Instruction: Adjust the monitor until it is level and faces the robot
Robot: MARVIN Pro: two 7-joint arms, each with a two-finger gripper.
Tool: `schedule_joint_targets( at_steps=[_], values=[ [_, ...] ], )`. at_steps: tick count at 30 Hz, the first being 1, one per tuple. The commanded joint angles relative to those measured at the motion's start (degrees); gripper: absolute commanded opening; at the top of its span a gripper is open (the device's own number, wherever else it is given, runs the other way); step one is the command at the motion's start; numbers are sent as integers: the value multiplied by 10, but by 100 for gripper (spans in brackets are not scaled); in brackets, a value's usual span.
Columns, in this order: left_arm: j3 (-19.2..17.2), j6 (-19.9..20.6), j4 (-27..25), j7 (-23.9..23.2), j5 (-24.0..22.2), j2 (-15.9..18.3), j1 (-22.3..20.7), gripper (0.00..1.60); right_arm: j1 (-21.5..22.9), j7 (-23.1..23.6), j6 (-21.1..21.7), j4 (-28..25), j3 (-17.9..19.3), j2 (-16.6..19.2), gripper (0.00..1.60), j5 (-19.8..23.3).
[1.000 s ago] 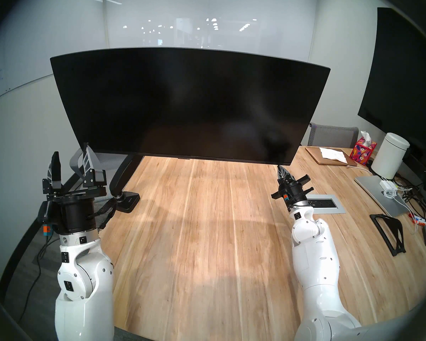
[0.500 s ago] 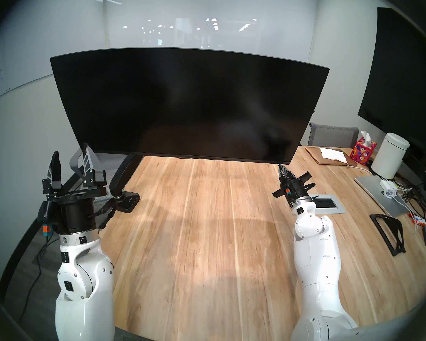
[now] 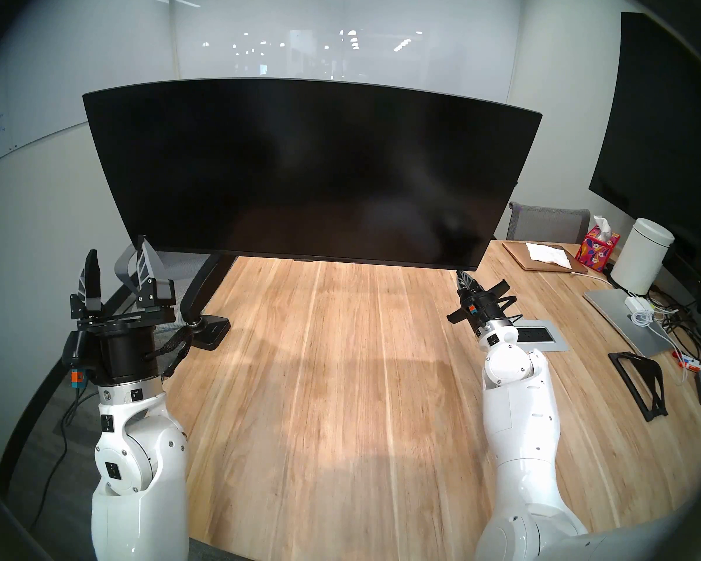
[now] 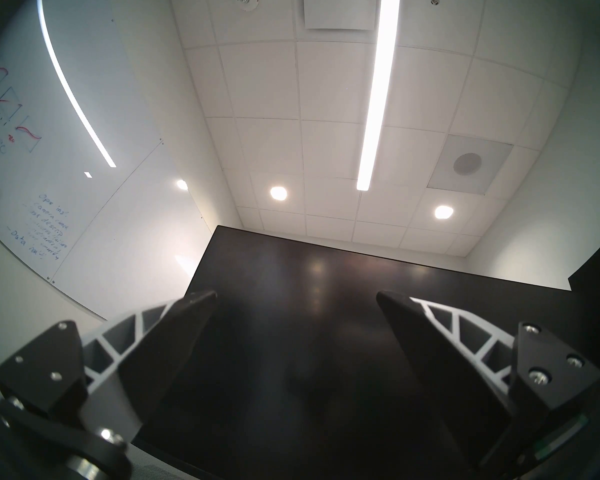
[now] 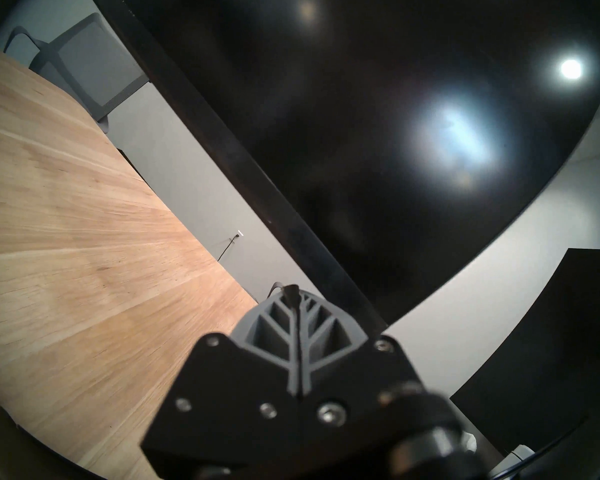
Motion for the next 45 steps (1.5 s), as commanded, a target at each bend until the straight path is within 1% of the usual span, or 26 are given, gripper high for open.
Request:
schedule_joint_targets(
  at_steps=[1,7,12,19,34,45],
  values=[
    [1,1,-14,0,0,0,0,160,20,-13,-12,0,-14,-1,0,-9],
    [1,2,-14,-2,0,-2,-1,160,23,-27,-20,4,-8,-4,0,-4],
    [0,2,-13,-3,-1,-3,-1,160,18,-29,-30,-9,-1,-7,0,9],
    [-1,2,-13,-5,-1,-4,-2,160,15,-33,-49,-29,-2,-7,0,11],
    [-2,3,-12,-9,-1,-8,-3,160,21,-28,-56,-43,1,-9,0,10],
    [-4,3,-11,-13,-1,-10,-4,160,22,-26,-61,-67,-2,-10,0,10]
  ],
)
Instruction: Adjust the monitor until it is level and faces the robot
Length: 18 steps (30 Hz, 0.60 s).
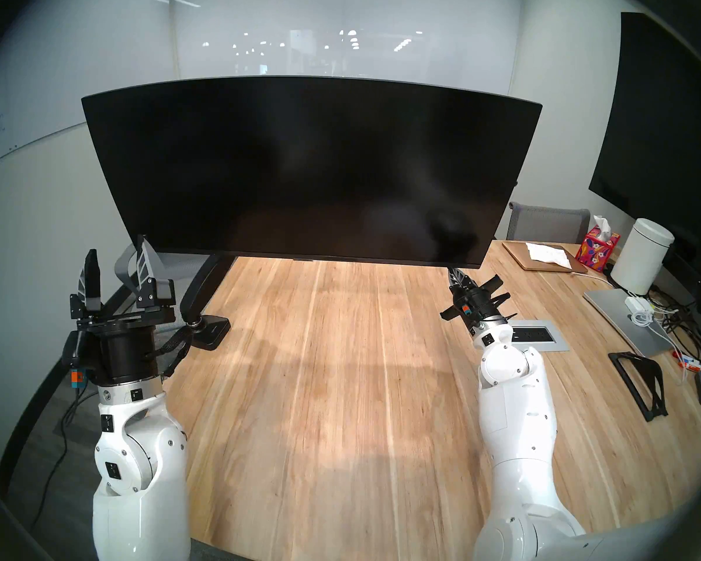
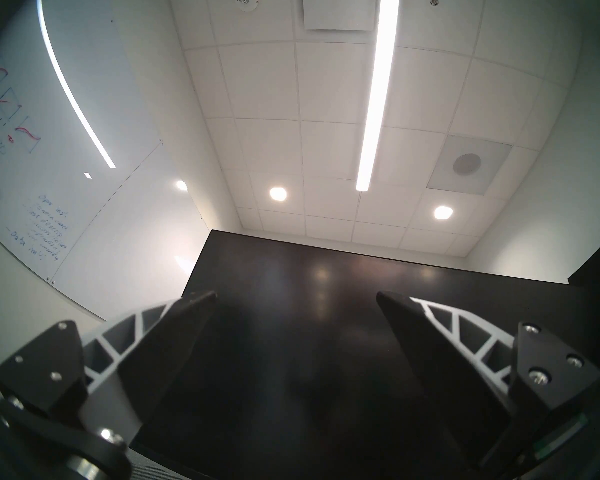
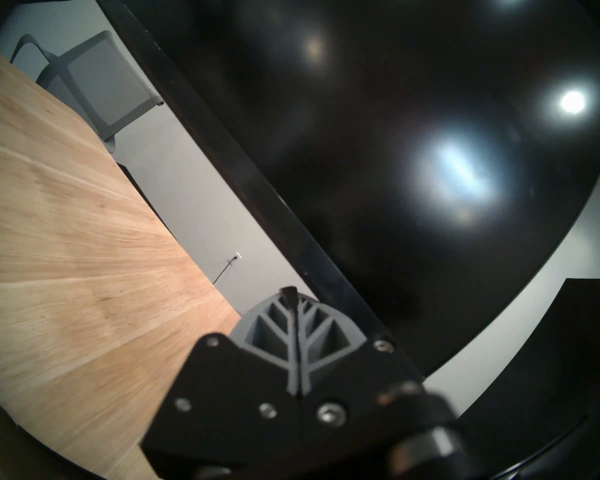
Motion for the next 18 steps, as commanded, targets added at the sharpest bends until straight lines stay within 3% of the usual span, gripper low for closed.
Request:
schedule_joint_targets(
  at_steps=[1,18],
  values=[
    [1,0,-11,-1,-1,0,-1,160,27,-11,-19,-52,-6,0,0,11],
    [-1,1,-10,-5,-1,-4,-2,160,28,-4,-19,-74,-6,-3,0,14]
  ],
)
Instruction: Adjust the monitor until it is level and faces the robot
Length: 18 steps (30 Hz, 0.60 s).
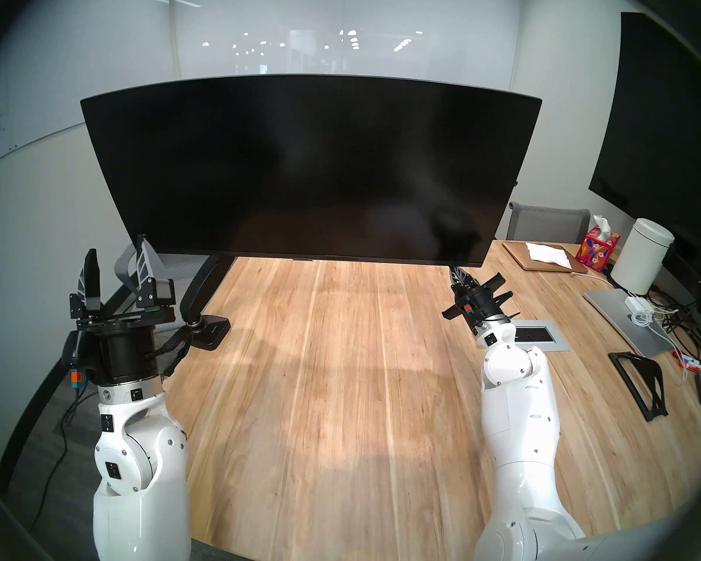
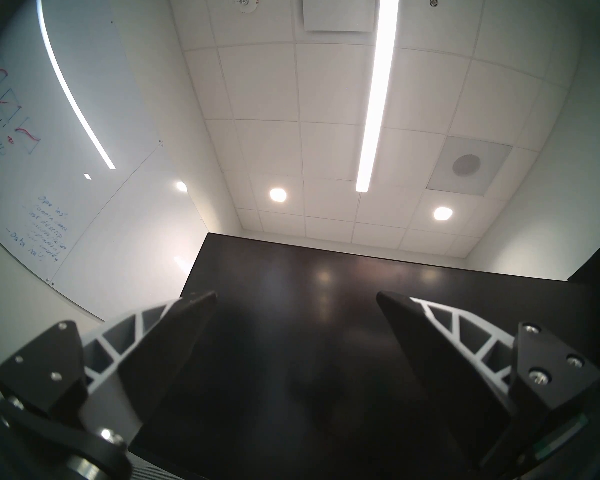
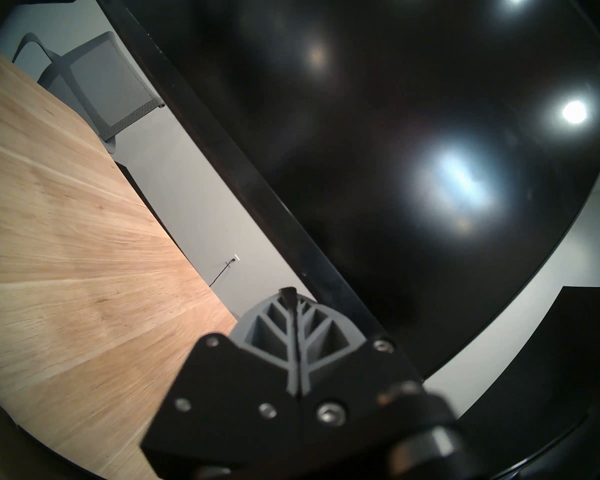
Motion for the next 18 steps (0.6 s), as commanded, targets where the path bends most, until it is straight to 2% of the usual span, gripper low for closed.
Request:
schedule_joint_targets(
  at_steps=[1,13,18],
  values=[
    [1,0,-10,0,-1,0,-1,160,37,-13,-18,-51,-6,-3,0,15],
    [0,1,-10,-4,-1,-3,-2,160,37,-9,-16,-60,-4,-5,0,19],
    [-1,3,-12,-4,-1,-4,-1,160,27,7,2,-47,1,-7,0,17]
  ],
)
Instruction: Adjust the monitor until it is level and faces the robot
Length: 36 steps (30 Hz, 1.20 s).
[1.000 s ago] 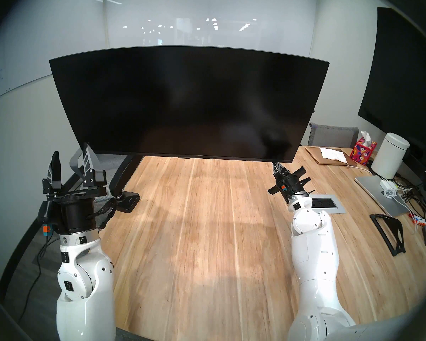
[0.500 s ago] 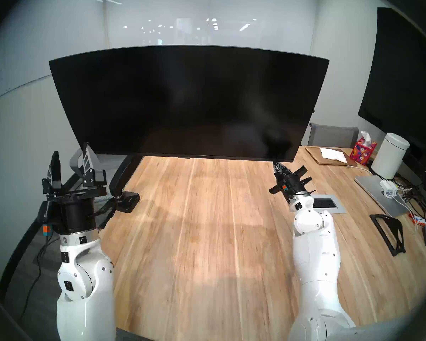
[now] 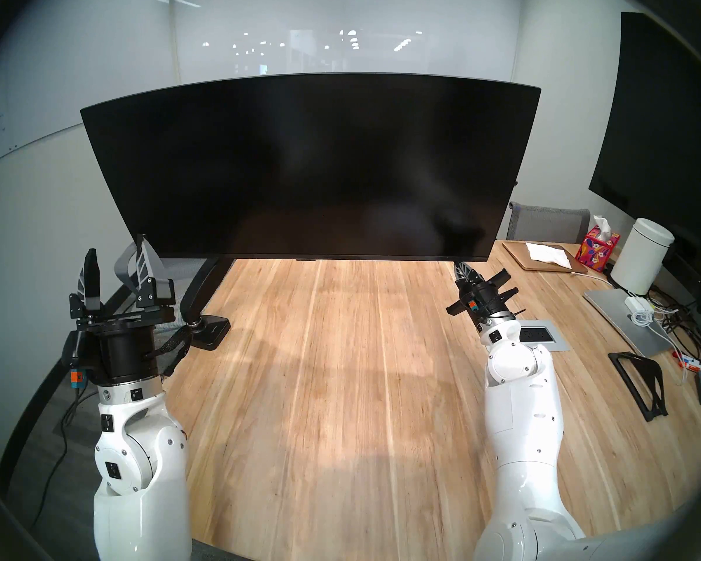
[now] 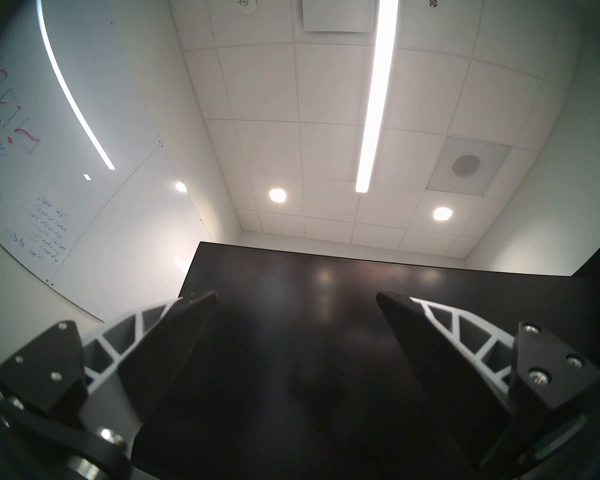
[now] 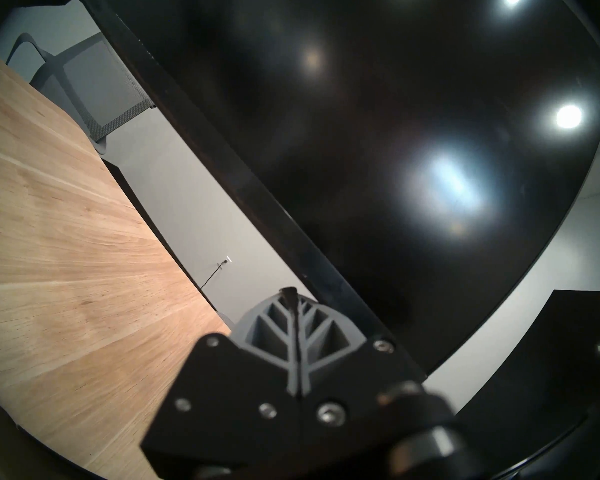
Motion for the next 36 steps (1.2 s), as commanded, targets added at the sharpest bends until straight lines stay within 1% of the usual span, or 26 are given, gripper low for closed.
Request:
schedule_joint_targets(
  at_steps=[1,9,24,28,36],
  values=[
    [1,3,-13,1,-1,-1,1,160,26,2,0,-22,-4,-5,0,11],
    [0,6,-14,-1,-1,-3,1,160,25,-7,2,11,-2,3,0,-4],
    [-2,9,-14,-5,-1,-7,0,160,23,-24,-6,50,-1,16,0,-30],
    [-2,9,-15,-6,-1,-8,-1,160,13,-26,-16,53,-6,21,0,-43],
    [-3,10,-14,-9,-1,-11,-1,160,-25,-22,-42,40,-11,28,0,-58]
  ],
)
